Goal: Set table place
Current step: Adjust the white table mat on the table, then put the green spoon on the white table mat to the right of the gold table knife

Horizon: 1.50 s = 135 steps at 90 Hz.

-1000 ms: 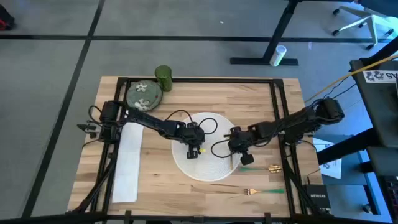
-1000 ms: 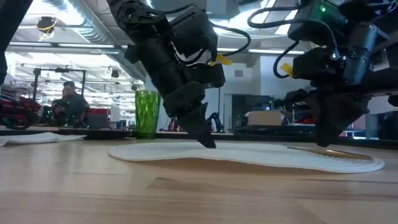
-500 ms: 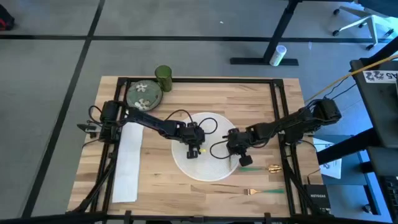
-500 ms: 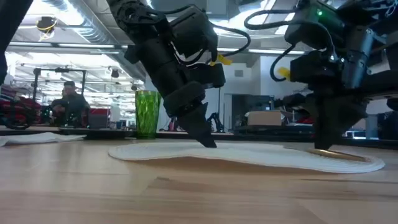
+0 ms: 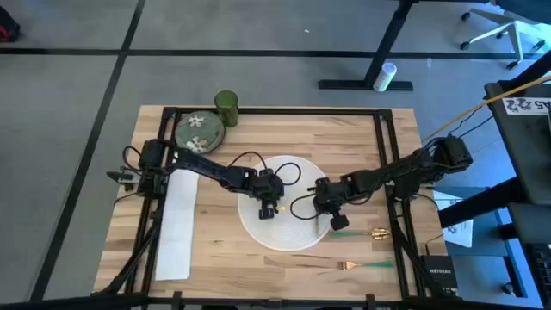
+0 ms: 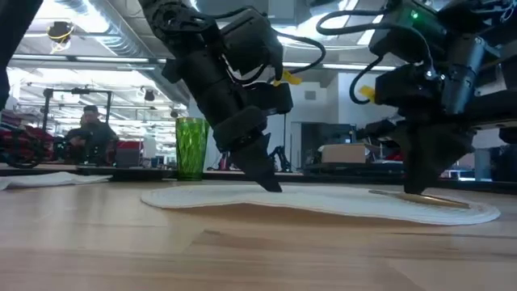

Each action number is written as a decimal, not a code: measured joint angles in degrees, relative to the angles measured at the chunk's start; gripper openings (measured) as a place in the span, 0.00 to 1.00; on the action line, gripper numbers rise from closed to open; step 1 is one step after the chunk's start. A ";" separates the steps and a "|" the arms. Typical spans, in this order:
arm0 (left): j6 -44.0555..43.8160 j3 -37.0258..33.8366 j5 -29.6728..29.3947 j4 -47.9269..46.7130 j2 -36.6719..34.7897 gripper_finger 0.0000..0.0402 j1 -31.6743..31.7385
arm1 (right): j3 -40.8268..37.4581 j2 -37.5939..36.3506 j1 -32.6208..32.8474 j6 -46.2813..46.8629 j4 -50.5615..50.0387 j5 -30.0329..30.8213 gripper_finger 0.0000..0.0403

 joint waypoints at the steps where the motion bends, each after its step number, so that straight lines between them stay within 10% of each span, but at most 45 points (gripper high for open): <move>1: 0.00 0.00 0.00 0.00 0.00 0.00 0.00 | 0.00 -0.01 0.00 0.00 0.00 0.00 0.00; 46: -0.04 0.00 -0.02 0.00 0.00 0.00 0.00 | 1.16 -7.25 0.97 -1.45 -10.83 -3.92 0.00; 101: 0.69 -0.17 -0.21 -2.69 -5.86 0.00 -0.04 | 1.16 -8.50 20.59 17.59 -21.97 -10.64 0.00; 135: 1.46 -0.07 -0.24 -4.79 -7.65 0.00 0.00 | 1.14 -8.50 23.04 24.10 -26.33 -6.44 0.18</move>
